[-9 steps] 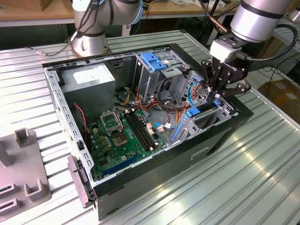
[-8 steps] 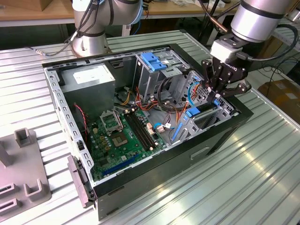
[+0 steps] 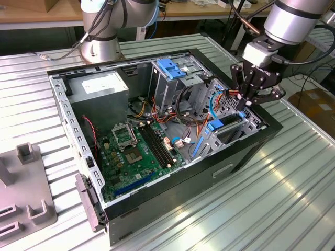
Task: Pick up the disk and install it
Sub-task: 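Insert the first disk wire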
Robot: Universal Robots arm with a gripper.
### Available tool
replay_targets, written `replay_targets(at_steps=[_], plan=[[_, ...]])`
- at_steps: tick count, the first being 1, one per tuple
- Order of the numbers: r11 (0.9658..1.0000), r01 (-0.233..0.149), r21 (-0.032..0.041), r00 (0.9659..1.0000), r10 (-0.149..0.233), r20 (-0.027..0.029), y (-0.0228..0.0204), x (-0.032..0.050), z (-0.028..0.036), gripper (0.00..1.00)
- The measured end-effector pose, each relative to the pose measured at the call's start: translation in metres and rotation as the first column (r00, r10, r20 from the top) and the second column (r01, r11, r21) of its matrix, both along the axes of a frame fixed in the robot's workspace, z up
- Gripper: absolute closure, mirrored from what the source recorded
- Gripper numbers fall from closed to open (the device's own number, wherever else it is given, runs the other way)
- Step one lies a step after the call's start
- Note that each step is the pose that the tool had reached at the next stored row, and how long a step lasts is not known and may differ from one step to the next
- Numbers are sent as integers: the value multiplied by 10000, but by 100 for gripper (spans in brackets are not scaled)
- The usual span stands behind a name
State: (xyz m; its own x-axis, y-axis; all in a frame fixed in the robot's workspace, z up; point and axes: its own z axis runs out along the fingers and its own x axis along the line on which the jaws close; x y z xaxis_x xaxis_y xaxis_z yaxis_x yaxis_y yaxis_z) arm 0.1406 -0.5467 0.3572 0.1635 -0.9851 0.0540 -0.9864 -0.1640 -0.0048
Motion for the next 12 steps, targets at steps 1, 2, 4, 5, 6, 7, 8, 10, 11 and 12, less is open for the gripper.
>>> replay_targets(at_steps=[1,2,4,5,6,7,8,10,11,12], plan=[[10000,-50,-3,10000,50,-1,2,8,2,89],[10000,-87,-10,10000,87,-1,2,8,5,89],[9998,-186,-39,9998,186,-1,2,9,22,89],[9997,-228,-56,9997,228,-2,2,9,30,89],[9996,-278,-82,9996,278,-2,2,9,41,89],[9995,-313,-96,9995,313,-2,2,9,51,89],[9993,-364,-110,9993,364,-3,2,9,66,89],[9986,-499,-164,9988,499,-6,2,9,111,89],[9983,-558,-191,9984,558,-6,2,9,137,89],[9980,-594,-206,9982,594,-7,2,9,151,89]])
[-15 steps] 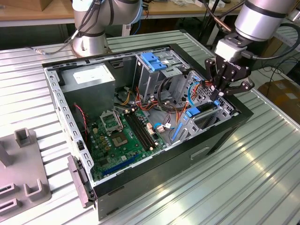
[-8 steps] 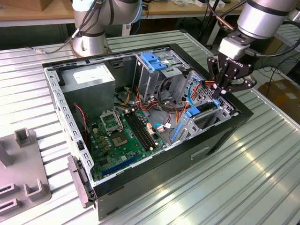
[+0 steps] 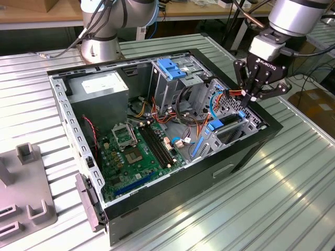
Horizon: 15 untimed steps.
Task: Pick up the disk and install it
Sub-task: 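Insert the first disk wire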
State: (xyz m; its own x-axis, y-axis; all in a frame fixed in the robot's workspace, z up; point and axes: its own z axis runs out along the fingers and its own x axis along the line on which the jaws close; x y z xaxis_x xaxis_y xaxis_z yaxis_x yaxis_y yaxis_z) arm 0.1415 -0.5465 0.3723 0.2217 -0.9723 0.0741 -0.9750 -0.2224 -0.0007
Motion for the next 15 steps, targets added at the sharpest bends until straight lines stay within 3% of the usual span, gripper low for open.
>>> replay_targets(at_steps=[6,15], plan=[[9997,-260,-48,9997,260,-1,0,7,97,89],[9978,-649,-104,9979,649,-3,1,25,133,89]])
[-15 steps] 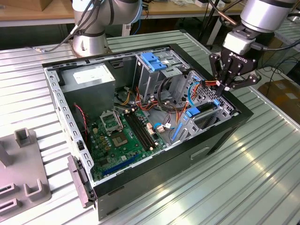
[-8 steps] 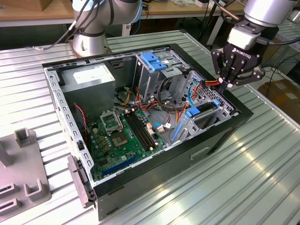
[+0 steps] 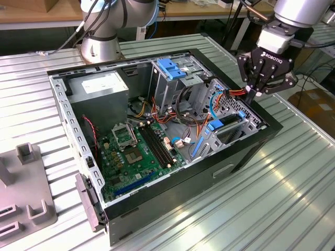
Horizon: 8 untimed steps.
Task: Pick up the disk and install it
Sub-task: 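Insert the first disk wire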
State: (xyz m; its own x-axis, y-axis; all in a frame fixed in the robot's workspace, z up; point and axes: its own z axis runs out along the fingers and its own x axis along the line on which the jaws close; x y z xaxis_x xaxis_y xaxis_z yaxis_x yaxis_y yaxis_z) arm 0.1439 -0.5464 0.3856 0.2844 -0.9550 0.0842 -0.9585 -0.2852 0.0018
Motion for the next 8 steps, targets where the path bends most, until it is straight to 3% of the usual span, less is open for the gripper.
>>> replay_targets(at_steps=[4,5,8], plan=[[9966,-822,1,9966,822,0,0,4,-1,89],[9932,-1163,1,9932,1163,0,-1,4,-1,89],[9858,-1678,2,9858,1678,0,-1,6,-3,89]])
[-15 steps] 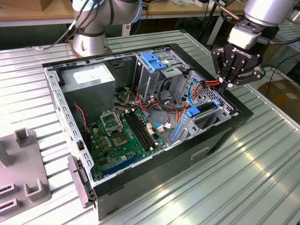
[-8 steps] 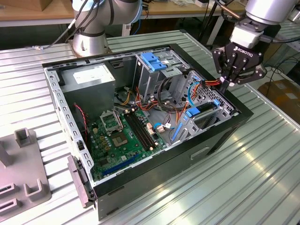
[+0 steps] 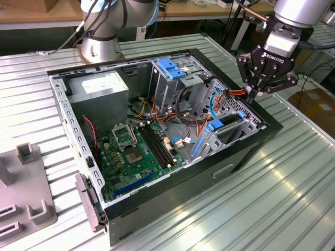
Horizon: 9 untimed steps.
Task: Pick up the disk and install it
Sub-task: 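Insert the first disk wire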
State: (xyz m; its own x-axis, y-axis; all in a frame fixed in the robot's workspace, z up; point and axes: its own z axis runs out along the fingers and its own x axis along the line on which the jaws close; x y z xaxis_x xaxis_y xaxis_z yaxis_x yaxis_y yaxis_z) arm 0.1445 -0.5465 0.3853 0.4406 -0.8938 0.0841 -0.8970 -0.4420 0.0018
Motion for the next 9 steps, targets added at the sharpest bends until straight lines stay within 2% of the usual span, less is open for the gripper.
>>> replay_targets(at_steps=[1,4,9], plan=[[9999,-125,-2,9999,125,0,-1,8,-1,89],[9995,-317,0,9995,317,-5,11,113,-12,89],[9986,-533,-1,9986,533,-5,74,152,-12,89]])
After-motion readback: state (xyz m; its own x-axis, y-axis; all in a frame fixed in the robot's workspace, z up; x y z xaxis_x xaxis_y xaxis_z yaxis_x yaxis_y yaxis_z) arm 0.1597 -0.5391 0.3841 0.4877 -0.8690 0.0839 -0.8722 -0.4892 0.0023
